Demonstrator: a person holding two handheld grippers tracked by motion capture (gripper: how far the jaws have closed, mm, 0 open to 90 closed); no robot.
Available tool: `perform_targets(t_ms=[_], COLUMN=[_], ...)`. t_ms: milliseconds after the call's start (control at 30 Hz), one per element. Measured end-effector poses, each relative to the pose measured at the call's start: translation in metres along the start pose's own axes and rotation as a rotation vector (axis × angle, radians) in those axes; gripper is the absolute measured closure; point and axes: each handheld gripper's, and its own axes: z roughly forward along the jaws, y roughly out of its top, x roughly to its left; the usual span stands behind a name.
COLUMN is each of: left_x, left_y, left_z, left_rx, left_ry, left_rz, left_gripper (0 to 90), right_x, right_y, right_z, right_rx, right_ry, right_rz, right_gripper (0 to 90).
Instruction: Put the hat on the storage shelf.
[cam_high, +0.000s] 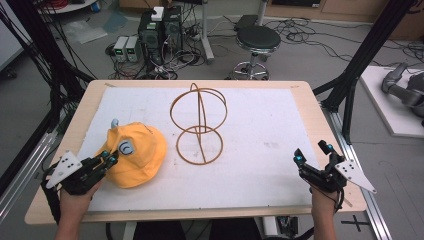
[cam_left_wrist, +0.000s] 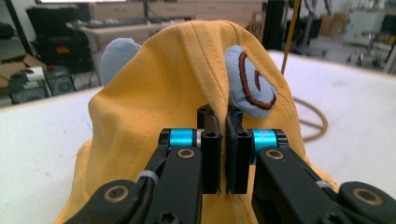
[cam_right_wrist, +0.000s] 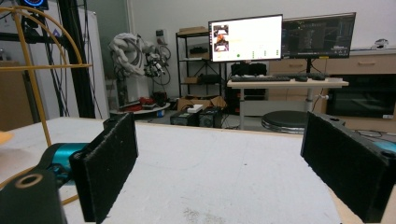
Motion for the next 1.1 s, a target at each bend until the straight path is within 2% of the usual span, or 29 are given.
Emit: perform_targets(t_ms=[167,267,433,667,833,1100], left_x=[0.004,0.005,0.0,-0.011,-0.018,-0.029], left_y=[0.009,0.016,0.03,0.053,0.071,0.104], left_z=[-0.009,-0.013,-0.016,-0.017,-0.018,-0.005], left_rx=[-0.074,-0.096,-0.169,-0.236,-0.319,-0.362], left_ry=[0.018,0.028,0.027,0.024,0.021,0.0], left_rz=[-0.04,-0.039,-0.051,-0.03,-0.026,0.003], left_gripper=[86.3,86.4,86.5,86.5,86.4,86.3], right_x=[-0.001,-0.001,0.0,-0.001,0.001,0.002], right_y=[0.0,0.001,0.0,0.0,0.001,0.001], right_z=[-0.001,-0.001,0.0,-0.001,-0.001,0.0], right_rx=[-0.005,-0.006,0.005,-0.007,-0.01,-0.015], right_ry=[-0.002,-0.001,0.001,-0.007,-0.005,0.005], right_rz=[-0.001,-0.008,-0.01,-0.004,-0.007,-0.008], right_gripper=[10.8,10.8,10.8,10.8,10.8,10.8])
